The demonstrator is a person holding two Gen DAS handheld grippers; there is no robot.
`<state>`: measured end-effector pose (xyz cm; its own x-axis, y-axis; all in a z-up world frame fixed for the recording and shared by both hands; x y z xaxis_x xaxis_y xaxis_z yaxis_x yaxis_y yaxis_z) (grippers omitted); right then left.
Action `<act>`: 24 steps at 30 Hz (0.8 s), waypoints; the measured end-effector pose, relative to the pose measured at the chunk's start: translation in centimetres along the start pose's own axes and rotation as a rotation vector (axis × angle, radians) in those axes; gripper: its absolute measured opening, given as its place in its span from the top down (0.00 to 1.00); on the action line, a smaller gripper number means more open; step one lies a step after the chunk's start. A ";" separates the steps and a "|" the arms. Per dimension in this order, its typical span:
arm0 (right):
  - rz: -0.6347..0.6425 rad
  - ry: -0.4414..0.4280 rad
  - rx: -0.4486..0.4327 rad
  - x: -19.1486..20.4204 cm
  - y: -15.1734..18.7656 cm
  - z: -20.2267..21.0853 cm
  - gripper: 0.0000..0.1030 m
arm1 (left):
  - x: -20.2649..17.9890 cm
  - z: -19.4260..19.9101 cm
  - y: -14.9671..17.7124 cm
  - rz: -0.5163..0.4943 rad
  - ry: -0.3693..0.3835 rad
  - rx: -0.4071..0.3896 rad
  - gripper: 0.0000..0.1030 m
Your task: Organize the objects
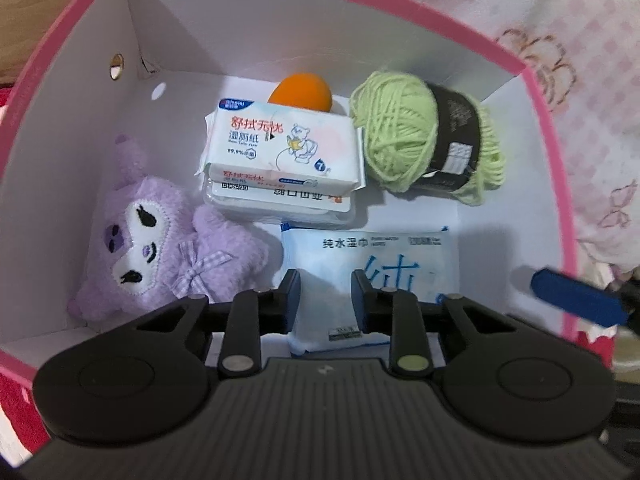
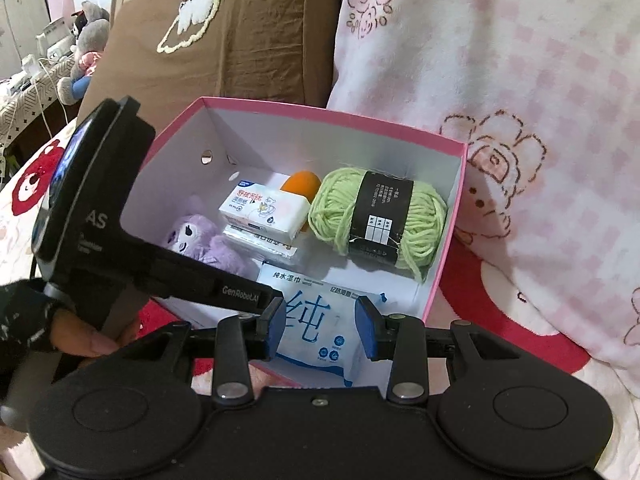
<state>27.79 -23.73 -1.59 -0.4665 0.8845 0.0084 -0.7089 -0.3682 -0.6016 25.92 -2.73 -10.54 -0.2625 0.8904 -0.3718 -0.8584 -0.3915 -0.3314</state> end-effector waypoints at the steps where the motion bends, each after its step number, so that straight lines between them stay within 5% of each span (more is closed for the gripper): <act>1: -0.014 0.002 0.006 -0.2 0.3 0.6 0.58 | 0.0 0.7 0.1 -0.001 0.010 -0.003 0.75; 14: -0.057 -0.020 -0.073 1.2 1.7 5.6 0.44 | -0.8 10.3 1.3 -0.113 0.021 -0.122 0.70; 24: -0.081 0.013 -0.093 2.0 2.5 8.8 0.39 | -1.5 14.7 2.9 -0.170 -0.012 -0.132 0.60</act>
<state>20.42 -25.42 3.92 -0.4022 0.9142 0.0504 -0.6920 -0.2674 -0.6706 17.33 -1.78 1.85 -0.1249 0.9487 -0.2906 -0.8258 -0.2618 -0.4996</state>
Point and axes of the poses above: each gripper's, at about its wrist camera, not at the fingertips, and z roughly against the way its jaws point, x to its left, y to its underside, the point moved 1 cm from there along -z, roughly the way its jaws point, and after that the axes turned 6 degrees about z, right-handed, at the moved point
